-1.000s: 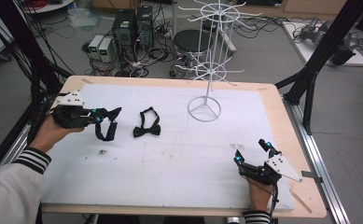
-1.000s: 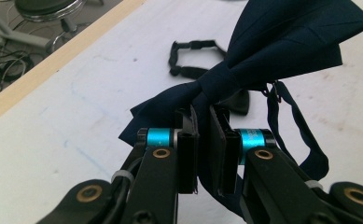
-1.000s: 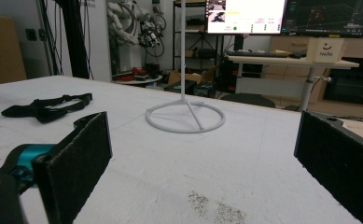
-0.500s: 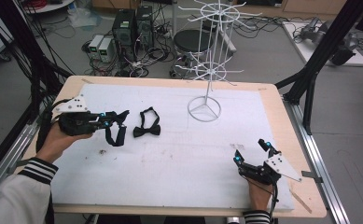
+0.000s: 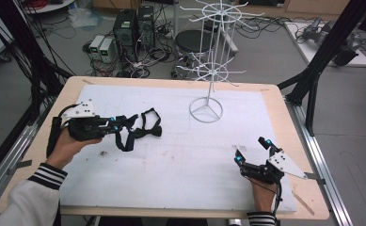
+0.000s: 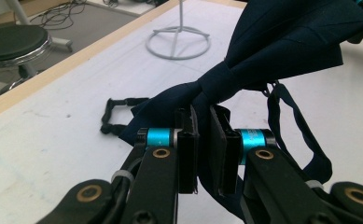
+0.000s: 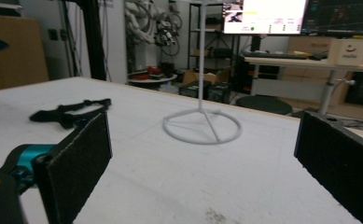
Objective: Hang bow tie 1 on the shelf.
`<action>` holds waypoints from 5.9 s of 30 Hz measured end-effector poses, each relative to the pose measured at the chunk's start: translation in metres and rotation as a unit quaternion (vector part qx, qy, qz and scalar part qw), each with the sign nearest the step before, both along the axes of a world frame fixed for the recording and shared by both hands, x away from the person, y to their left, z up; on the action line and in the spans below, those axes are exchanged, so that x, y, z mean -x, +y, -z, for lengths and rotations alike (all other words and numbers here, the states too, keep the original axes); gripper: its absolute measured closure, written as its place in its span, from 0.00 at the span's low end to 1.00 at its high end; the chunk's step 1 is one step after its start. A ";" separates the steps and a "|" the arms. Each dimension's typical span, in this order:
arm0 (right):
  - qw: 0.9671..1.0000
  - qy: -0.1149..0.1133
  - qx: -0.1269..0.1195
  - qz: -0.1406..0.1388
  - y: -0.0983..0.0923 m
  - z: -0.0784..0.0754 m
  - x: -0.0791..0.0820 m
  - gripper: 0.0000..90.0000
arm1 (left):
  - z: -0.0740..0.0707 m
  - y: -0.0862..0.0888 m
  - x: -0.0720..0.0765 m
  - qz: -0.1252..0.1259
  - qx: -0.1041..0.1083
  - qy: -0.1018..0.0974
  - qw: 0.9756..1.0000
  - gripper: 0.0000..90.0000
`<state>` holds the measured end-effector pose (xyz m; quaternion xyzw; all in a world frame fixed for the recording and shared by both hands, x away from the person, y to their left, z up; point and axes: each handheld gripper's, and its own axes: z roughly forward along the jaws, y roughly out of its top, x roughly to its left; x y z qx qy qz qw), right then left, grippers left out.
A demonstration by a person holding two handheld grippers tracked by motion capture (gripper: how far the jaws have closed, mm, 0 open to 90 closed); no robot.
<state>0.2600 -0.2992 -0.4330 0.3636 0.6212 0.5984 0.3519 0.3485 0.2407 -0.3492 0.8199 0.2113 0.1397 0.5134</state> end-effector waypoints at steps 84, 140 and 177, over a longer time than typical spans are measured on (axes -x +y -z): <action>0.932 0.158 0.130 -0.298 0.159 -0.110 -0.053 0.61 | 0.008 -0.115 0.012 0.048 0.014 -0.025 0.998 0.92; 0.968 0.101 0.076 -0.217 0.107 -0.129 -0.051 0.92 | 0.037 -0.050 0.036 -0.004 0.155 -0.074 0.985 0.06; 0.976 0.076 0.053 -0.199 0.119 -0.165 -0.097 0.92 | 0.066 -0.039 0.048 -0.006 0.165 -0.086 0.983 0.06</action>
